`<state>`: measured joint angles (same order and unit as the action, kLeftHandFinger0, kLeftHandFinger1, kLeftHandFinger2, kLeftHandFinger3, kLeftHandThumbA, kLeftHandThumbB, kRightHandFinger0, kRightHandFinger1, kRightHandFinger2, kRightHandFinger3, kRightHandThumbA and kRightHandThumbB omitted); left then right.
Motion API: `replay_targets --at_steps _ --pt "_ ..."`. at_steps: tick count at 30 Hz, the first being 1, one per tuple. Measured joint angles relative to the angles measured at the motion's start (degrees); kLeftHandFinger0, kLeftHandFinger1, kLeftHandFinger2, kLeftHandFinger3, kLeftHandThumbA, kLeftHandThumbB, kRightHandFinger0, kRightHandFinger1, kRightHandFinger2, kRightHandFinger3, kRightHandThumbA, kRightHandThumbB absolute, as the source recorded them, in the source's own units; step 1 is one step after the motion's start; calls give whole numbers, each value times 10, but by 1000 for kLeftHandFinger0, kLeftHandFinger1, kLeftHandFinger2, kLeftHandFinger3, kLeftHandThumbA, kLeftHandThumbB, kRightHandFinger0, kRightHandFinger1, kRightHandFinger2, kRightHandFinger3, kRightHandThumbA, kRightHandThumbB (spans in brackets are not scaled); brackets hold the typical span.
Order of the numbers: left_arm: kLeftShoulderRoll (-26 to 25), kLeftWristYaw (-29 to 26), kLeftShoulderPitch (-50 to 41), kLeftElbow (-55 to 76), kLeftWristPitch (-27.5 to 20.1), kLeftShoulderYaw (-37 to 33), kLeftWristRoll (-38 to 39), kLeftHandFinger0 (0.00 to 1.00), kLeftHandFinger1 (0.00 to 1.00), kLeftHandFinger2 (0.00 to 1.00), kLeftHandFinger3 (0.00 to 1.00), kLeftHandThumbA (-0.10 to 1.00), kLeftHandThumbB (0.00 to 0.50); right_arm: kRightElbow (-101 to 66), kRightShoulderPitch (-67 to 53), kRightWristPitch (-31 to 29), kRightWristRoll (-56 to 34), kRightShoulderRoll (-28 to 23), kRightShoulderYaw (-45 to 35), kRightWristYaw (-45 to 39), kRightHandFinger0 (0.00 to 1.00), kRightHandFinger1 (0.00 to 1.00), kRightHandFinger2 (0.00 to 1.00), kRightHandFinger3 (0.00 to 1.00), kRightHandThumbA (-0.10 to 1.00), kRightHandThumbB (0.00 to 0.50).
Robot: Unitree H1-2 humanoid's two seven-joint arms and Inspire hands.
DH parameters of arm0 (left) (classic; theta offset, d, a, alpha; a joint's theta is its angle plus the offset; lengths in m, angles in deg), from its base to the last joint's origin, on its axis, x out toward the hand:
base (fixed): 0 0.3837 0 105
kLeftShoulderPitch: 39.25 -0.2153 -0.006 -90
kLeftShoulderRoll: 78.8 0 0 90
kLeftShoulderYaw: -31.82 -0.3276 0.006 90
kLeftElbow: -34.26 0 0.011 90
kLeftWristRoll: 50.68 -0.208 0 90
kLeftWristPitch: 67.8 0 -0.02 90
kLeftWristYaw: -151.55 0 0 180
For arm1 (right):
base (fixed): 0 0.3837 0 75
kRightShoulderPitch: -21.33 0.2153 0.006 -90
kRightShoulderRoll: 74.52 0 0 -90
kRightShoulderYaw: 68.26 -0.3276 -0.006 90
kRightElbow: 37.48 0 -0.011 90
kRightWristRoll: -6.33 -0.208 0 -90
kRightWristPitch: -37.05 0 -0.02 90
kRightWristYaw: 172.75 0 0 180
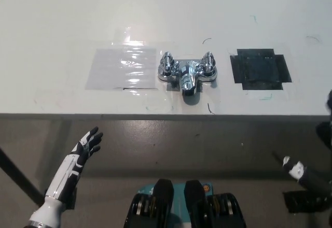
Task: The faucet is at the center of the desk and the robot turn off the faucet by turning the right faucet handle using the right hand
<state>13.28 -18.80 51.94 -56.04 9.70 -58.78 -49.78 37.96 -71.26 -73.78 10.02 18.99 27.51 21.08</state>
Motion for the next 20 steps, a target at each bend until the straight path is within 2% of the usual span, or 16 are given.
replay_targets --at_steps 3,8,14,17,20 --pt "0 0 2 0 0 1 0 1000 1000 1000 1000 1000 429 54 -5 -11 -5 4 2 -11 1000 1000 1000 1000 1000 123" --pt "0 0 2 0 0 1 1 1000 1000 1000 1000 1000 421 132 -1 -18 -15 21 0 -21 1000 1000 1000 1000 1000 152" --pt "-1 0 1 1 0 5 2 1000 1000 1000 1000 1000 405 200 14 -25 -26 48 -8 -32 1000 1000 1000 1000 1000 116" --pt "-1 0 1 2 0 6 2 1000 1000 1000 1000 1000 406 208 16 -26 -30 53 -11 -39 1000 1000 1000 1000 1000 128" --pt "-1 0 1 2 0 7 2 1000 1000 1000 1000 1000 399 213 16 -27 -33 54 -13 -44 1000 1000 1000 1000 1000 117"
